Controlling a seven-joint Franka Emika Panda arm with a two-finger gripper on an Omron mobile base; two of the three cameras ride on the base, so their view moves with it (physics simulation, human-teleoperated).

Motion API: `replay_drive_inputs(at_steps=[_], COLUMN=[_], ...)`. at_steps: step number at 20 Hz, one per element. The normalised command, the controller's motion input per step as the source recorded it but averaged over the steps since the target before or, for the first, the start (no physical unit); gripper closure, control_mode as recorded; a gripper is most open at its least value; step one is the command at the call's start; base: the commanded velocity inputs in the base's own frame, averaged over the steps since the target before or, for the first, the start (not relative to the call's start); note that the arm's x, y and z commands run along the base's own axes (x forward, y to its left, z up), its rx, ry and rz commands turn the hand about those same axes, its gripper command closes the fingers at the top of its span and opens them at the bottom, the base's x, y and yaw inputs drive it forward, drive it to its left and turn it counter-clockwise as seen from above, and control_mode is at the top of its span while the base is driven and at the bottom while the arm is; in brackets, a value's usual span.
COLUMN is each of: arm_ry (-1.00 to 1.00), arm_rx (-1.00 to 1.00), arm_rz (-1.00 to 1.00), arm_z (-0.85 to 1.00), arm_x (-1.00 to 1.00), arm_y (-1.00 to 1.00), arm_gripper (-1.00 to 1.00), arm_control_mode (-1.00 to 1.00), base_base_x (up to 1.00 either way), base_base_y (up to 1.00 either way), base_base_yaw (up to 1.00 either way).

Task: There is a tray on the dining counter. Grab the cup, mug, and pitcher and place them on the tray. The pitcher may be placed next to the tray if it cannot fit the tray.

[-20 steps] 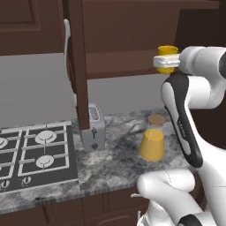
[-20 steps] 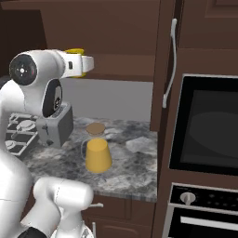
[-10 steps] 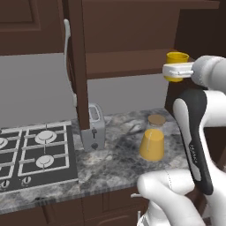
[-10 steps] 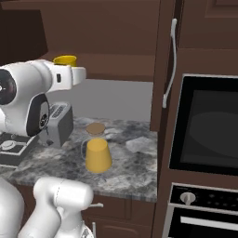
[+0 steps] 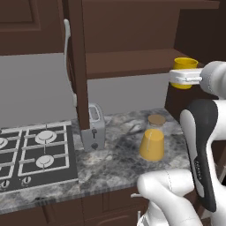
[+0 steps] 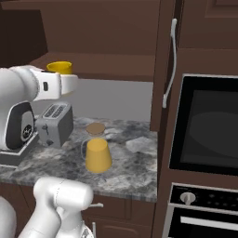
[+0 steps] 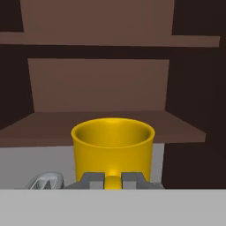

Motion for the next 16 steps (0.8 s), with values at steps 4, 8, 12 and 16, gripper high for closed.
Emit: replay_drive_inputs(at_steps=[4,8,12,16], arm_ry=[0.06,0.00,0.00,0.00], arm_rx=[0.00,0.00,0.00,0.00], arm_rz=[-0.04,-0.02,0.00,0.00], arm_z=[0.00,0.00,0.00,0.00], arm_x=[-0.31,-0.16,-0.03,0.00], arm_y=[0.00,0.00,0.00,0.00], arm_gripper=[1.00,1.00,1.00,1.00], arm_control_mode=[-1.00,-1.00,-1.00,1.00], base_base_x=[0.00,0.00,0.00,-0.31], base_base_y=[0.00,0.00,0.00,0.00], base_base_yaw=[0.00,0.00,0.00,-0.05])
